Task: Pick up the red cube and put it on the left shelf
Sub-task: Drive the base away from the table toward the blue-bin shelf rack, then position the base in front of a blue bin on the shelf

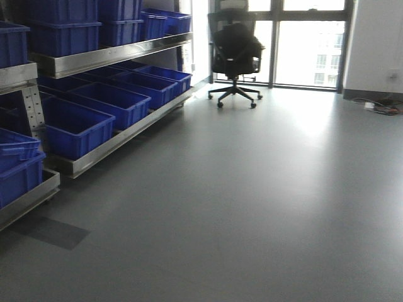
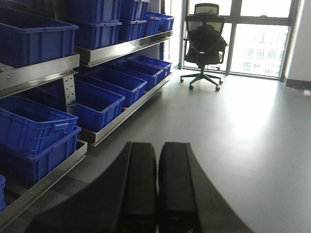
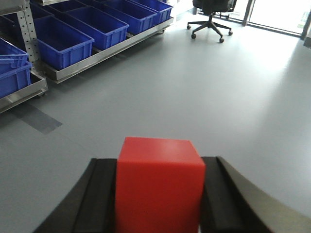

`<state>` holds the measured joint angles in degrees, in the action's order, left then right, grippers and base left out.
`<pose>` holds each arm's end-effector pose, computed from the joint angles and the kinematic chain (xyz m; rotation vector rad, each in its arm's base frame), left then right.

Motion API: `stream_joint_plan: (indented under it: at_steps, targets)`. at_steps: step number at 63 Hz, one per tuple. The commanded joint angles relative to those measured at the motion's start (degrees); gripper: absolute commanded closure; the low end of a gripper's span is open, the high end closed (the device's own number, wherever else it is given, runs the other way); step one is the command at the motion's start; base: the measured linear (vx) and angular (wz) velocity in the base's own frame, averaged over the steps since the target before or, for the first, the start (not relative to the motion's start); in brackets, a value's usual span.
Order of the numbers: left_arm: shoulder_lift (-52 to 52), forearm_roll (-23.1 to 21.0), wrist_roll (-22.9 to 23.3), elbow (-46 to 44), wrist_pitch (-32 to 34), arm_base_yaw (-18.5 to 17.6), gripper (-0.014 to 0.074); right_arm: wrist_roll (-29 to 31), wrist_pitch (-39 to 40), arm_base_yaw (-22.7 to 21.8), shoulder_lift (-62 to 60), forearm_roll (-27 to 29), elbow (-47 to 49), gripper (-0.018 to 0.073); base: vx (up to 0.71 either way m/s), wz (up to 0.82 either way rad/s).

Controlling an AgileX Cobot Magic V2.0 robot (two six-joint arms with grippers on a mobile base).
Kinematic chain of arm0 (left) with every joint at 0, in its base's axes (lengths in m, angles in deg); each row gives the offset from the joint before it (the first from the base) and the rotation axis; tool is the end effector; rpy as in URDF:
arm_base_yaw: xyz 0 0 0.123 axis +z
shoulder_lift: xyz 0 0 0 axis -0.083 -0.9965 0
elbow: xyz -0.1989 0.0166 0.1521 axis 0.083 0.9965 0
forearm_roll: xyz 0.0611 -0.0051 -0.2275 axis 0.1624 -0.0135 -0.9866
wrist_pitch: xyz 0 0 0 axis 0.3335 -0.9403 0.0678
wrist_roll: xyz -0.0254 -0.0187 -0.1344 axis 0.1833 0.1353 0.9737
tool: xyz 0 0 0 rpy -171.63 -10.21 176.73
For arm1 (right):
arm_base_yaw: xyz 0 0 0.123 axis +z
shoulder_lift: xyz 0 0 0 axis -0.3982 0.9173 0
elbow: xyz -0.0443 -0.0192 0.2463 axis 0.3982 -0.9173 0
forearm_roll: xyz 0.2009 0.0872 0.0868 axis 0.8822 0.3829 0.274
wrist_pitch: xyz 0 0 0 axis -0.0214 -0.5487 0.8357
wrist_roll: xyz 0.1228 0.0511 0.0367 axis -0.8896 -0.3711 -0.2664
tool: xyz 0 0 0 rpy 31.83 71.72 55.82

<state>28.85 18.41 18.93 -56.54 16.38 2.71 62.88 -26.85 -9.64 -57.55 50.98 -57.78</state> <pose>0.1214 -0.0056 0.2028 -0.0122 1.5707 -0.0826 0.1193 0.0186 0.2721 -0.1775 1.7676 0.0921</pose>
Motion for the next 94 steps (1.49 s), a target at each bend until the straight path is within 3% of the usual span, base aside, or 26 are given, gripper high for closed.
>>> stream_joint_plan:
  at_steps: [1, 68, 94]
  targets:
    - [0.8, -0.3, 0.4, 1.4, 5.2, 0.0, 0.0495, 0.4, 5.0, 0.0, 0.6, -0.9, 1.5, 0.0489, 0.69, 0.43]
    - [0.8, -0.3, 0.4, 1.4, 5.2, 0.0, 0.0495, 0.4, 5.0, 0.0, 0.6, -0.9, 1.5, 0.0489, 0.52, 0.68]
    - [0.8, -0.3, 0.4, 1.4, 5.2, 0.0, 0.0495, 0.4, 5.0, 0.0, 0.6, -0.9, 1.5, 0.0489, 0.41, 0.33]
